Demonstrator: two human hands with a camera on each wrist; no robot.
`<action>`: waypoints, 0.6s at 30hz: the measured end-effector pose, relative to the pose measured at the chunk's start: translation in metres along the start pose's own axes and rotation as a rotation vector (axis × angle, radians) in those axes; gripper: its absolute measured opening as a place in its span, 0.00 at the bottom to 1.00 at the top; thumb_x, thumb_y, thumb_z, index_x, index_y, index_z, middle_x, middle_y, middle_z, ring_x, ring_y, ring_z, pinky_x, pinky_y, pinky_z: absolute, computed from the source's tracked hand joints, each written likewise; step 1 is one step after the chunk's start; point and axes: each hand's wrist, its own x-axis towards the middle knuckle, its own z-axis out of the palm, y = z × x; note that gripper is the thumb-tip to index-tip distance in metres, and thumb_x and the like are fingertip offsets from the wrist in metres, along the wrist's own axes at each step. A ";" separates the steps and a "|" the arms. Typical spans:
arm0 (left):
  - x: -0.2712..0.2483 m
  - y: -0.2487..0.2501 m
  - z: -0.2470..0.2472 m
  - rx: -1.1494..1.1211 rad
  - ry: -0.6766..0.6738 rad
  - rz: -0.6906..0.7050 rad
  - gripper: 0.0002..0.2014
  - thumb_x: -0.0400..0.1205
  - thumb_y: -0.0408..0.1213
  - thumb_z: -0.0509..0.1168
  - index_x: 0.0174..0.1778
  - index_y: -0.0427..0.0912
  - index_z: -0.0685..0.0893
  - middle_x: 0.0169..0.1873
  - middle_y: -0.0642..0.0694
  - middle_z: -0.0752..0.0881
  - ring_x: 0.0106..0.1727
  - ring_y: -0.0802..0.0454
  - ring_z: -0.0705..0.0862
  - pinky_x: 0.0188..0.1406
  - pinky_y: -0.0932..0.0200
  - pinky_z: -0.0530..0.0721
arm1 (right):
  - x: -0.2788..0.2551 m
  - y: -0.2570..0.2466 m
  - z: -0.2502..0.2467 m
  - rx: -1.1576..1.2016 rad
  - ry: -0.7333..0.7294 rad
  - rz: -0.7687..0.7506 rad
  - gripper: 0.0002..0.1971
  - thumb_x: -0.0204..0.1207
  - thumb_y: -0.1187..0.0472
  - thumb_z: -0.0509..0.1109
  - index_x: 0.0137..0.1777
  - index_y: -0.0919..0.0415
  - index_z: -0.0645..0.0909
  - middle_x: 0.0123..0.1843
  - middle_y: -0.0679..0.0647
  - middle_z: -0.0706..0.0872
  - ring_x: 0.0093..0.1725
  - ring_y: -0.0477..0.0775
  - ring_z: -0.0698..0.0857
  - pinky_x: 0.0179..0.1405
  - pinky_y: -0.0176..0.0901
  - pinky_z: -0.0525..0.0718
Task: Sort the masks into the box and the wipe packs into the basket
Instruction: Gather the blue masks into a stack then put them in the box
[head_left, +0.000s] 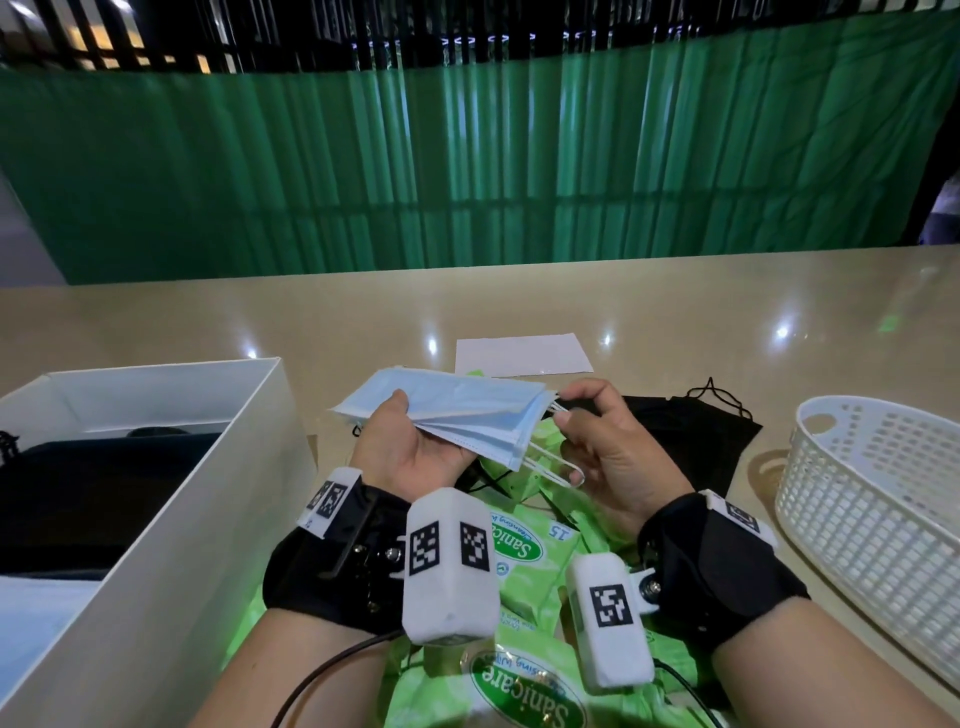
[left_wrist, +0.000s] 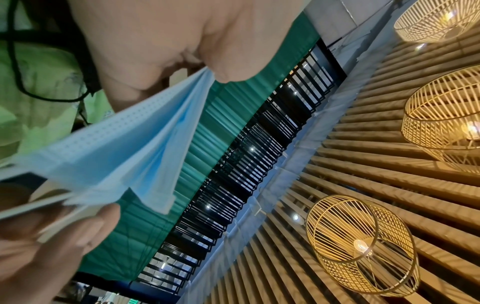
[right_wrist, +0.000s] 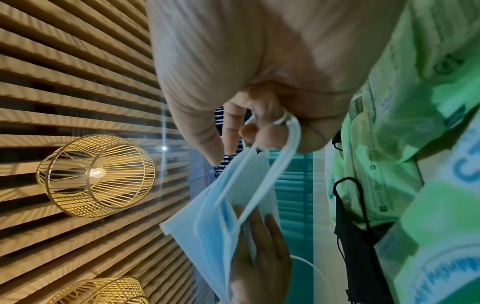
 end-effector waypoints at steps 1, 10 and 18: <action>0.000 0.000 0.000 0.014 0.001 0.014 0.27 0.88 0.51 0.47 0.58 0.27 0.75 0.56 0.26 0.84 0.62 0.31 0.81 0.57 0.33 0.79 | 0.000 0.001 0.000 -0.012 -0.001 0.006 0.08 0.80 0.71 0.61 0.46 0.56 0.74 0.24 0.47 0.68 0.16 0.43 0.60 0.15 0.33 0.64; -0.007 -0.001 0.002 0.241 -0.086 0.010 0.24 0.88 0.52 0.46 0.69 0.41 0.77 0.53 0.37 0.89 0.44 0.40 0.91 0.36 0.46 0.88 | -0.001 -0.008 -0.010 0.162 -0.034 -0.036 0.16 0.67 0.47 0.71 0.52 0.52 0.87 0.28 0.50 0.64 0.17 0.42 0.57 0.14 0.31 0.62; -0.012 -0.001 0.005 0.308 -0.093 0.008 0.25 0.88 0.51 0.45 0.65 0.36 0.77 0.50 0.33 0.89 0.46 0.38 0.89 0.45 0.44 0.79 | -0.001 -0.004 -0.007 0.020 -0.194 -0.042 0.33 0.47 0.39 0.85 0.54 0.51 0.88 0.37 0.53 0.80 0.17 0.43 0.61 0.12 0.30 0.64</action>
